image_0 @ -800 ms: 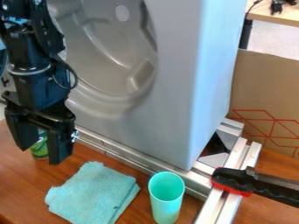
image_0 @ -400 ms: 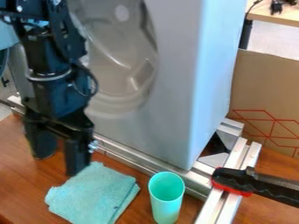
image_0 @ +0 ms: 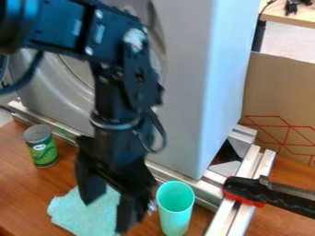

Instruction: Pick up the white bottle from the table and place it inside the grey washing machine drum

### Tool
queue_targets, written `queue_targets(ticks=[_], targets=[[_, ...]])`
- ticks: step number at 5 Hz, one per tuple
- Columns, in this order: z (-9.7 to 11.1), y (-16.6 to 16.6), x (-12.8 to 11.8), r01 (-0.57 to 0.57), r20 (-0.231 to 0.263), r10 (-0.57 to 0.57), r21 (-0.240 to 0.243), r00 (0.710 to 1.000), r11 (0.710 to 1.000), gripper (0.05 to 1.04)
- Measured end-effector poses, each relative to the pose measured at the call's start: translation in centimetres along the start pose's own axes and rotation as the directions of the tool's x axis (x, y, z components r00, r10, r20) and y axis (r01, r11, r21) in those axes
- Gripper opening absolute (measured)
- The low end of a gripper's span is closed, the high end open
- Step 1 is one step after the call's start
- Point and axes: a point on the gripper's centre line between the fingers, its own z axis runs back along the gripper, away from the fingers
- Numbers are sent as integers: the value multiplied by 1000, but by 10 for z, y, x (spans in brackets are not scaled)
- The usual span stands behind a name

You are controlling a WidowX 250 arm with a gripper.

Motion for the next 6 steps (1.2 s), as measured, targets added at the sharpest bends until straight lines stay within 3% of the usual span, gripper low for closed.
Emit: queue_targets(ticks=[1,2,4,5,6], targets=[[-13,-15,5,42,-50,-41,10,998,999,1003],[-30,-22,9,11,-132,-3,63,991,998,1003],[-49,-19,7,-31,-217,61,139,974,990,1003],[-53,-17,4,-34,-216,65,144,974,989,1003],[-61,-20,5,6,-187,14,105,982,994,1003]])
